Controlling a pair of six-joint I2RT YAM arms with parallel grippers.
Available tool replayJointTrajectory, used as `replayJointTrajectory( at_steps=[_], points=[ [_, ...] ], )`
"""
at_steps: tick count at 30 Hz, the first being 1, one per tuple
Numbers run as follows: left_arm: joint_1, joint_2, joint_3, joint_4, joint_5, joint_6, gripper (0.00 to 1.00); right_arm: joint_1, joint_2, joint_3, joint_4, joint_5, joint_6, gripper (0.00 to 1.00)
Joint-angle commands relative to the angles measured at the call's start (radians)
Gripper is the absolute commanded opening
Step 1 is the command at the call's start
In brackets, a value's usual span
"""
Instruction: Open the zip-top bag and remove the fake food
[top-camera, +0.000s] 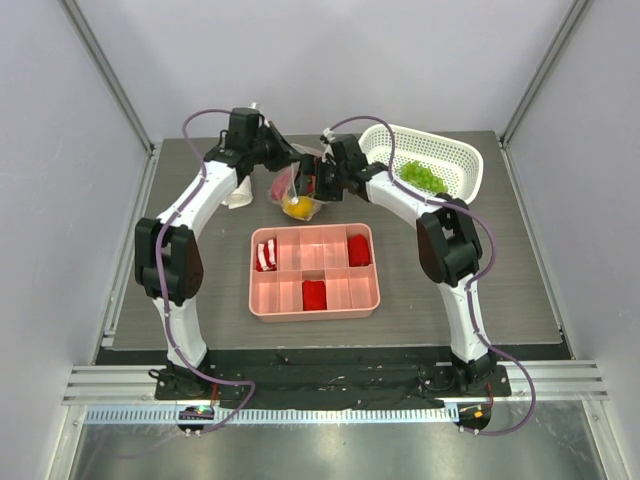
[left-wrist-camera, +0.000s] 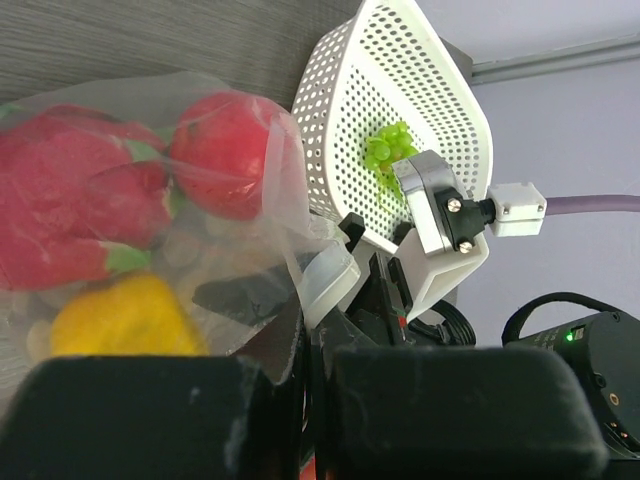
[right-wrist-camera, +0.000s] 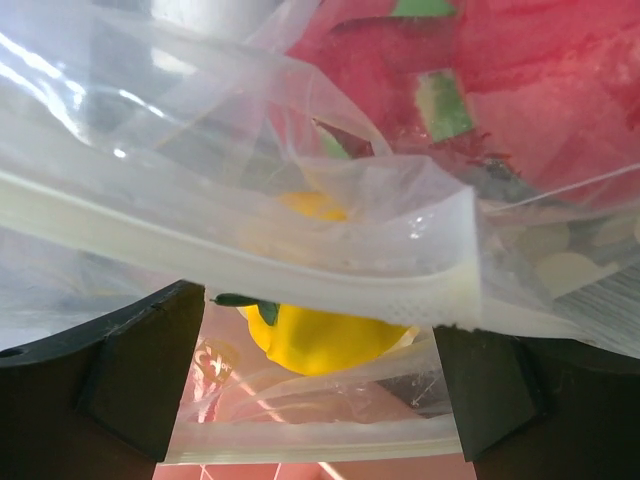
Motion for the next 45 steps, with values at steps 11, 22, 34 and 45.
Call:
replayJointTrajectory(
  at_steps=[11, 22, 34, 45],
  points=[
    [-0.003, -0.003, 0.044, -0.009, 0.008, 0.05, 0.0, 0.005, 0.051, -0.024, 0.028, 0.045, -0.032, 0.68],
    [-0.002, -0.028, 0.01, -0.015, 0.006, 0.068, 0.0, -0.001, 0.06, 0.046, -0.017, 0.096, -0.029, 0.17],
    [0.001, -0.029, 0.0, -0.009, 0.025, 0.065, 0.0, -0.019, -0.066, 0.105, -0.054, 0.079, -0.004, 0.01],
    [0.001, -0.023, 0.004, -0.004, 0.036, 0.059, 0.0, 0.021, -0.055, 0.103, -0.11, 0.062, -0.006, 0.38]
  ],
)
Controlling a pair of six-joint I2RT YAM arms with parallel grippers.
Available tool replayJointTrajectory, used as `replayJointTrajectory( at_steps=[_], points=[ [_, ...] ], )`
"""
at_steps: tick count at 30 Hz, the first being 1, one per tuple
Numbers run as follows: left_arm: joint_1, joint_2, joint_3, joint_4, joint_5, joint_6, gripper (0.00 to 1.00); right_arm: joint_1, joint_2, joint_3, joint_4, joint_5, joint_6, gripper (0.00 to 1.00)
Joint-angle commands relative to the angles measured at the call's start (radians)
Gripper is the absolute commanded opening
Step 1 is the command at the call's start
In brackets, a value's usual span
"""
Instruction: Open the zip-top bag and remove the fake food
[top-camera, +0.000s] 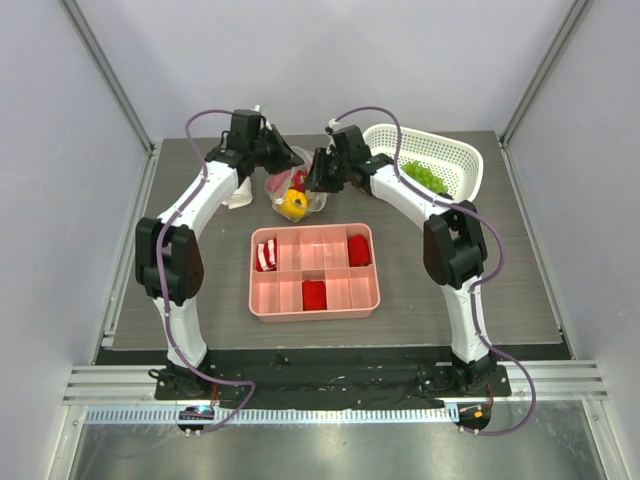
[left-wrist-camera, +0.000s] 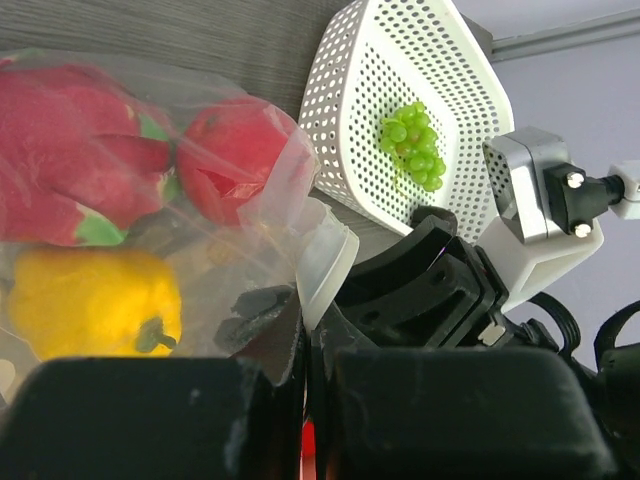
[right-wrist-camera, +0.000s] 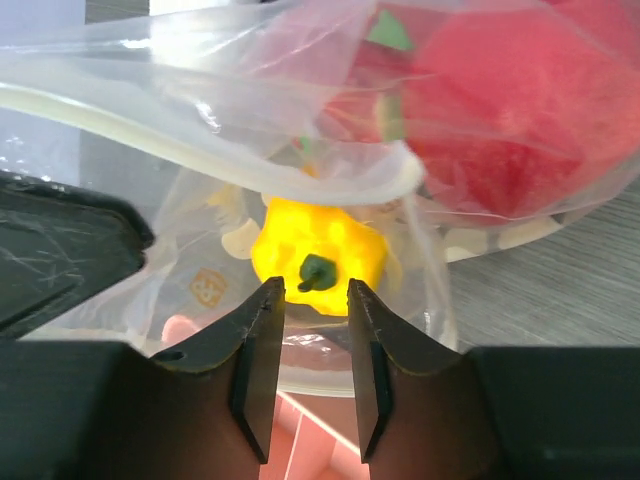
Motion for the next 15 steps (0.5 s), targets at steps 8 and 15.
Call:
replayJointTrajectory(
  at_steps=[8, 15],
  points=[
    [0.004, -0.028, 0.003, 0.037, 0.032, 0.001, 0.0, 0.063, 0.055, 0.127, -0.083, -0.005, -0.056, 0.42],
    [-0.002, -0.029, 0.003, 0.038, 0.035, -0.002, 0.0, 0.072, 0.073, 0.125, -0.115, 0.062, -0.108, 0.47]
  ],
)
